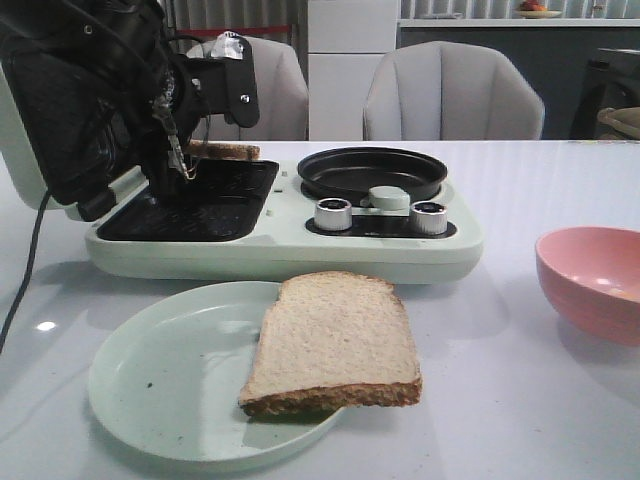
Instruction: Make breakfast with bread and shrimp
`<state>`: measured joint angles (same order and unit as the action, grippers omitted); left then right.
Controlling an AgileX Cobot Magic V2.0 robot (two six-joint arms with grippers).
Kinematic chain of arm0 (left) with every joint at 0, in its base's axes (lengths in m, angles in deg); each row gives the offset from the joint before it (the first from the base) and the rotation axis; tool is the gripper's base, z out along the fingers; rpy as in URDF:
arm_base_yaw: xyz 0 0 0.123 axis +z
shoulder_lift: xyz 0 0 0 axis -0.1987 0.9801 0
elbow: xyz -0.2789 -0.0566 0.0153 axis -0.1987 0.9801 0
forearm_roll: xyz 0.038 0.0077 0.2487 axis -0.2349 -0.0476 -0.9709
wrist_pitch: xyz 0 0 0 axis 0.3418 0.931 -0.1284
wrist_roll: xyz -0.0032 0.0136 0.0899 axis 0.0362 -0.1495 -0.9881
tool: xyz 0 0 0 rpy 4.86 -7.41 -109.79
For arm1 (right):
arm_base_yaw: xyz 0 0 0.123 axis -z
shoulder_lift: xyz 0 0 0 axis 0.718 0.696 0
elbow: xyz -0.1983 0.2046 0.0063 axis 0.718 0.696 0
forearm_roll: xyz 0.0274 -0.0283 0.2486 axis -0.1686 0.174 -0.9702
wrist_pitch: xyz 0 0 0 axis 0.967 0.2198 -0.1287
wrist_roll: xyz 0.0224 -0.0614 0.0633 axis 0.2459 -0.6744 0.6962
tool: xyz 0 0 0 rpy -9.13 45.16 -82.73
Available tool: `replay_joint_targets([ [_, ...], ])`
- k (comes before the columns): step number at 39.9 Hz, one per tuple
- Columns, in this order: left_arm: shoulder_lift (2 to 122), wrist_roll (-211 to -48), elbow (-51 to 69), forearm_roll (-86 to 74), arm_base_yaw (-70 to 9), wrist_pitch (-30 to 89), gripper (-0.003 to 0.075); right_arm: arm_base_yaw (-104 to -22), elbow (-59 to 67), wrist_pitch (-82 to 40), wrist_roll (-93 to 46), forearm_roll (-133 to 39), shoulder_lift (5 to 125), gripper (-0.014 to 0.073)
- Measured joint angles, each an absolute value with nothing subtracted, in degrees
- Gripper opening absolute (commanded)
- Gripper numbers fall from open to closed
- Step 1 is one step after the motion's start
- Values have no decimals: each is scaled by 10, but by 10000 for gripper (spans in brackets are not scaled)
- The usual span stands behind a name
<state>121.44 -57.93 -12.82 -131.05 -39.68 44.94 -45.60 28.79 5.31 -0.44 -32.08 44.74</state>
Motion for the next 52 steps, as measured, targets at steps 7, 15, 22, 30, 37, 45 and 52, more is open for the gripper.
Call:
replay_joint_targets([
  [7, 1184, -577, -87, -1312, -396, 431, 517, -456, 288, 53, -4, -321, 447, 538],
  [15, 1102, -573, -5, -1312, -414, 427, 517, -456, 288, 53, -4, -321, 447, 538],
  [22, 1030, -571, 45, -1263, -487, 552, 517, -456, 288, 53, -4, -321, 447, 538],
  [30, 930, -605, 54, -1035, -564, 669, 517, -456, 288, 53, -4, -321, 447, 538],
  [37, 804, -670, 56, -796, -604, 716, 517, -456, 288, 54, -4, -321, 447, 538],
  [45, 649, -696, 56, -592, -641, 735, 517, -456, 288, 54, -4, -321, 447, 538],
  [52, 529, -702, 73, -519, -670, 732, 517, -456, 288, 54, -4, -321, 447, 538],
])
